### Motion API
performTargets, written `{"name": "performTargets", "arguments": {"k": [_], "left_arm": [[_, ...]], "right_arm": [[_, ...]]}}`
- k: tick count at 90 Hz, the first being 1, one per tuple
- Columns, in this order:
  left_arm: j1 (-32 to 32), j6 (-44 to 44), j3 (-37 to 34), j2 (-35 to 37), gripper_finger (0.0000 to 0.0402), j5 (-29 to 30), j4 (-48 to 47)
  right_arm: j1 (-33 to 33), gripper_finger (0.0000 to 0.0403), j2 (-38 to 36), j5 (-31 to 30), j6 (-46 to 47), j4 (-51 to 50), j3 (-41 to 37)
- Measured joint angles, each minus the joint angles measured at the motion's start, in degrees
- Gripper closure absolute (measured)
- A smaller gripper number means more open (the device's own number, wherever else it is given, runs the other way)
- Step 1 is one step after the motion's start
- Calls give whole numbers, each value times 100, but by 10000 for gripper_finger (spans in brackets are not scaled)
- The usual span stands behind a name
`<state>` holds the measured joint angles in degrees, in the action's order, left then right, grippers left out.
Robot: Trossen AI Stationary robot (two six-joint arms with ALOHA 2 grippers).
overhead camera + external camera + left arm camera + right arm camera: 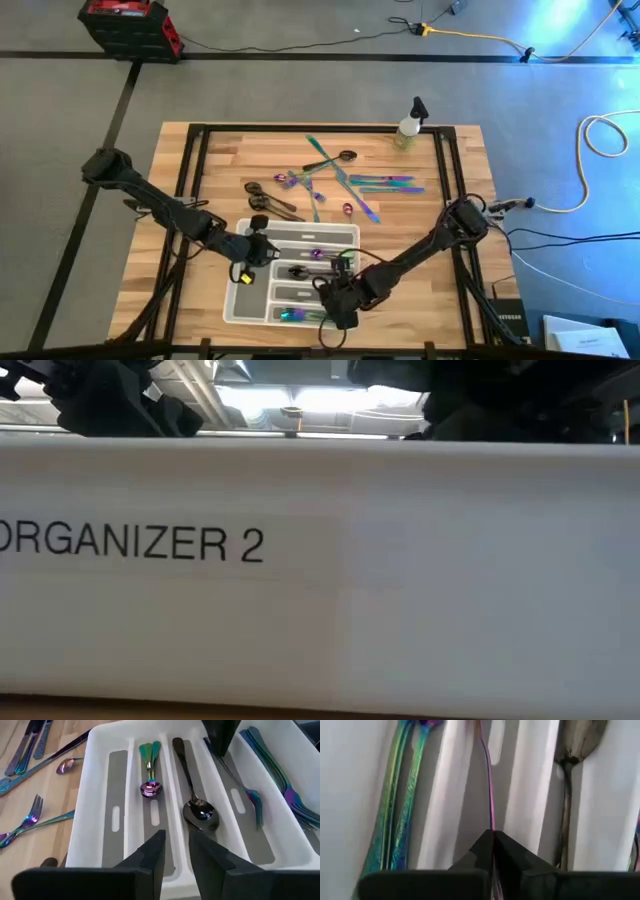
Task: Sort silverware
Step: Put the blue fork into the white silverware tray
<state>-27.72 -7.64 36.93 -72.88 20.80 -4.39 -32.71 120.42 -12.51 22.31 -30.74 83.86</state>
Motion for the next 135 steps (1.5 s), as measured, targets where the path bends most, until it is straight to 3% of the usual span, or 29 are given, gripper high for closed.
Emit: {"name": "performTargets", "arguments": {"k": [18, 60, 135], "left_arm": [[-1, -85, 0, 0, 330, 0, -121], [-5, -92, 0, 0, 330, 0, -112], [-5, -92, 0, 0, 330, 0, -102]], "right_arm": [[-33, 403, 17, -133, -176, -143, 324], [-79, 403, 276, -505, -518, -425, 240], [-146, 403, 256, -345, -459, -591, 529]]}}
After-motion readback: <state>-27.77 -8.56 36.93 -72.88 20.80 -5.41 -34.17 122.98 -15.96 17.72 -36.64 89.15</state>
